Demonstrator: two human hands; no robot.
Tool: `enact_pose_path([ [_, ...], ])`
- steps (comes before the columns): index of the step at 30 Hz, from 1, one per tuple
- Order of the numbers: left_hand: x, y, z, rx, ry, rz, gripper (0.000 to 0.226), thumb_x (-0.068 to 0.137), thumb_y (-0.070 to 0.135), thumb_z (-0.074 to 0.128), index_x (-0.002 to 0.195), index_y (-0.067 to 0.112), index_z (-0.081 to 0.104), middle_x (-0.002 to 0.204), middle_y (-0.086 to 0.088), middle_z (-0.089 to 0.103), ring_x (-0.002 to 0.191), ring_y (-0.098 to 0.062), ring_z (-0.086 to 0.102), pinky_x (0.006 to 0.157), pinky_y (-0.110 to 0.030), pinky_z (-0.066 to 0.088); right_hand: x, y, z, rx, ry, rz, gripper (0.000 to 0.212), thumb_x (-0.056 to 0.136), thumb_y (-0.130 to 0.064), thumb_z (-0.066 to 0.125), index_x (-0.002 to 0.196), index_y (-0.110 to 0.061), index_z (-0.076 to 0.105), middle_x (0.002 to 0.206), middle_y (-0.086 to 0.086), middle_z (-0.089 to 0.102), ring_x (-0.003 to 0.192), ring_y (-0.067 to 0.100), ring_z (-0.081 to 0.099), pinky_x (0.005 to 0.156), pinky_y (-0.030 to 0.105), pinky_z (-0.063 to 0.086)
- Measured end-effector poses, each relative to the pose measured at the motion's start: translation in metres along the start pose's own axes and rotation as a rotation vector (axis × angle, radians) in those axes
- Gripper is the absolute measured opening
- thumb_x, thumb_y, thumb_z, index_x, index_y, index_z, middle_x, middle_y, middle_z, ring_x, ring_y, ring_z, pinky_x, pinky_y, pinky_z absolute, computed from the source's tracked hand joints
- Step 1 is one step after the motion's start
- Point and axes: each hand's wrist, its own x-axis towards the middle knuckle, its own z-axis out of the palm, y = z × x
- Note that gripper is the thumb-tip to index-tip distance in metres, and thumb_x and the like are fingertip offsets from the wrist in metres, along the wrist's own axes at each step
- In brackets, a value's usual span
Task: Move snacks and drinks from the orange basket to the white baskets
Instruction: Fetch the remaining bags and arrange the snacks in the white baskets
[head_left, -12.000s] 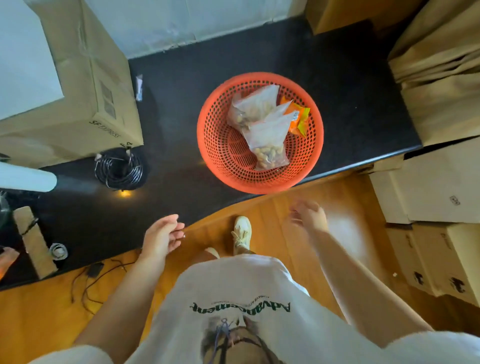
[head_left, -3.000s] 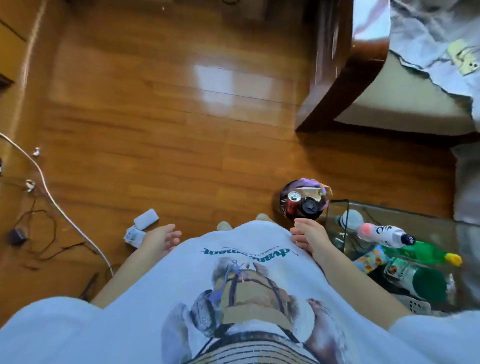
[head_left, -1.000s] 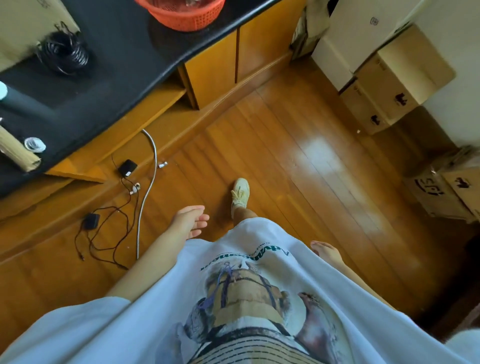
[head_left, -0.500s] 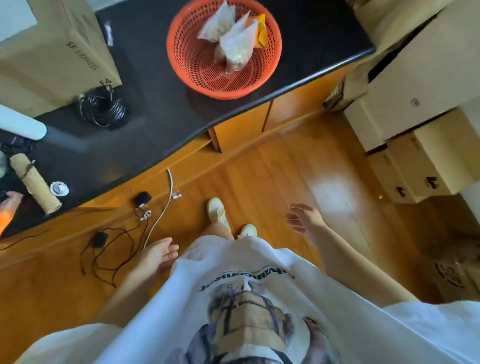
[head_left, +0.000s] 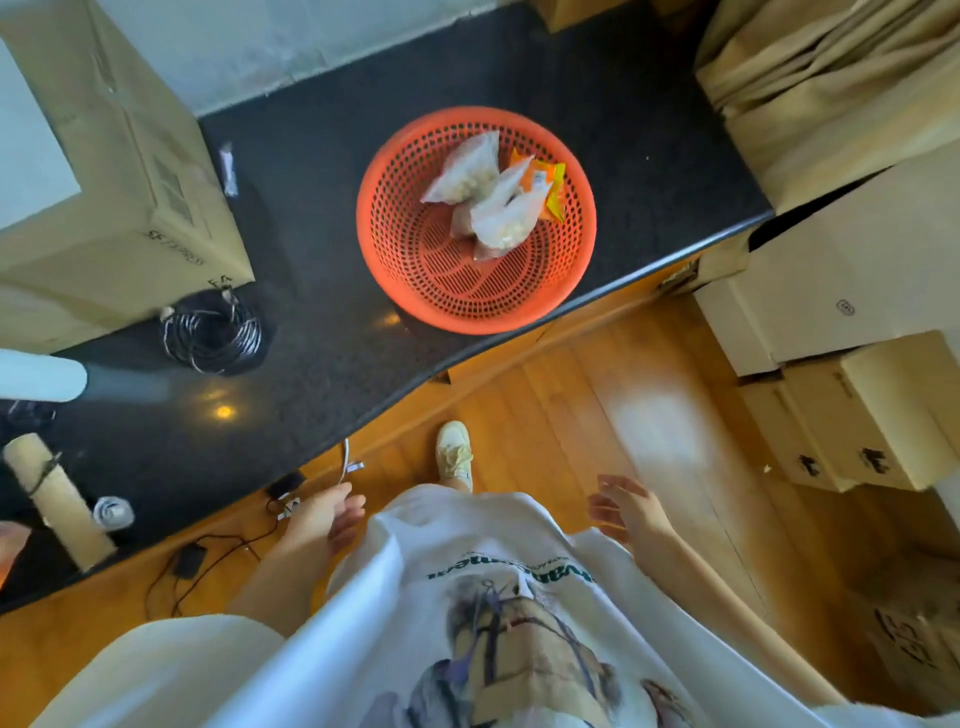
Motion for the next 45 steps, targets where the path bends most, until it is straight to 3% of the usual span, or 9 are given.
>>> enact_pose_path([
  [4, 0.004, 0.079, 0.034, 0.019, -0.067, 0.185, 0.033, 0.097, 0.021, 0.046, 0.126, 0.010, 0.052, 0.118, -0.011, 0.061, 0.105, -0.023, 0.057, 0.091, -0.033, 0.042, 0.002, -0.014, 0.003, 0.095, 0.068, 0.034, 0.020, 0.091, -0.005, 0.051, 0.108, -0.007, 0.060, 0.074, 0.008, 0.062, 0.062, 0.020, 0.055, 0.054, 0.024, 0.041],
  [10, 0.013, 0.173, 0.094, 0.017, -0.282, 0.386, 0.024, 0.097, 0.018, 0.045, 0.118, 0.016, 0.057, 0.098, -0.003, 0.067, 0.092, -0.018, 0.064, 0.075, -0.030, 0.050, 0.005, -0.090, 0.030, 0.371, -0.010, -0.096, 0.015, 0.093, -0.002, 0.047, 0.097, -0.008, 0.060, 0.068, 0.006, 0.066, 0.058, 0.014, 0.063, 0.055, 0.021, 0.054],
  [15, 0.054, 0.213, 0.154, -0.147, -0.382, 0.300, 0.025, 0.097, 0.019, 0.044, 0.120, 0.015, 0.054, 0.102, -0.002, 0.066, 0.096, -0.015, 0.064, 0.074, -0.028, 0.050, 0.037, -0.181, 0.081, 0.485, -0.220, -0.242, 0.015, 0.092, -0.005, 0.048, 0.095, -0.014, 0.059, 0.070, 0.001, 0.068, 0.070, 0.014, 0.065, 0.068, 0.023, 0.055],
  [23, 0.120, 0.250, 0.229, -0.020, -0.116, 0.453, 0.045, 0.090, 0.007, 0.051, 0.133, 0.018, 0.043, 0.116, -0.004, 0.055, 0.096, -0.013, 0.056, 0.072, -0.024, 0.049, 0.147, -0.256, 0.138, 0.290, -0.132, -0.331, 0.029, 0.090, -0.002, 0.051, 0.116, -0.013, 0.051, 0.111, 0.004, 0.055, 0.100, 0.017, 0.056, 0.084, 0.025, 0.048],
  [29, 0.145, 0.276, 0.242, 0.148, -0.042, 0.790, 0.058, 0.084, 0.007, 0.062, 0.136, 0.017, 0.039, 0.125, -0.005, 0.057, 0.102, -0.016, 0.059, 0.099, -0.043, 0.047, 0.181, -0.269, 0.149, -0.119, -0.070, -0.517, 0.060, 0.077, 0.016, 0.043, 0.131, -0.011, 0.041, 0.108, 0.002, 0.056, 0.105, 0.020, 0.053, 0.091, 0.040, 0.045],
  [32, 0.158, 0.279, 0.248, 0.199, -0.041, 0.882, 0.062, 0.081, 0.009, 0.067, 0.137, 0.014, 0.040, 0.130, -0.010, 0.056, 0.117, -0.022, 0.056, 0.101, -0.044, 0.046, 0.191, -0.271, 0.155, -0.135, -0.084, -0.583, 0.058, 0.074, 0.018, 0.051, 0.125, -0.008, 0.042, 0.094, -0.008, 0.053, 0.105, 0.018, 0.052, 0.087, 0.032, 0.045],
  [36, 0.165, 0.285, 0.252, 0.238, -0.080, 0.935, 0.065, 0.078, 0.015, 0.071, 0.137, 0.013, 0.043, 0.131, -0.014, 0.054, 0.125, -0.026, 0.049, 0.107, -0.043, 0.039, 0.192, -0.273, 0.157, -0.134, -0.098, -0.665, 0.058, 0.072, 0.007, 0.069, 0.123, -0.005, 0.044, 0.120, 0.010, 0.053, 0.106, 0.014, 0.051, 0.076, 0.011, 0.042],
  [39, 0.162, 0.288, 0.253, 0.168, -0.087, 0.992, 0.042, 0.078, 0.013, 0.070, 0.119, 0.011, 0.057, 0.120, -0.014, 0.061, 0.116, -0.026, 0.056, 0.102, -0.045, 0.043, 0.192, -0.273, 0.159, -0.123, -0.062, -0.687, 0.056, 0.075, 0.002, 0.070, 0.123, -0.004, 0.043, 0.123, 0.014, 0.051, 0.101, 0.014, 0.049, 0.072, 0.004, 0.040],
  [45, 0.139, 0.294, 0.247, 0.031, -0.125, 1.000, 0.023, 0.082, 0.013, 0.065, 0.103, 0.021, 0.060, 0.107, 0.000, 0.066, 0.102, -0.008, 0.062, 0.088, -0.020, 0.049, 0.185, -0.270, 0.158, -0.252, -0.027, -0.766, 0.038, 0.075, -0.006, 0.069, 0.109, -0.004, 0.052, 0.109, 0.010, 0.052, 0.106, 0.028, 0.050, 0.091, 0.040, 0.043],
])
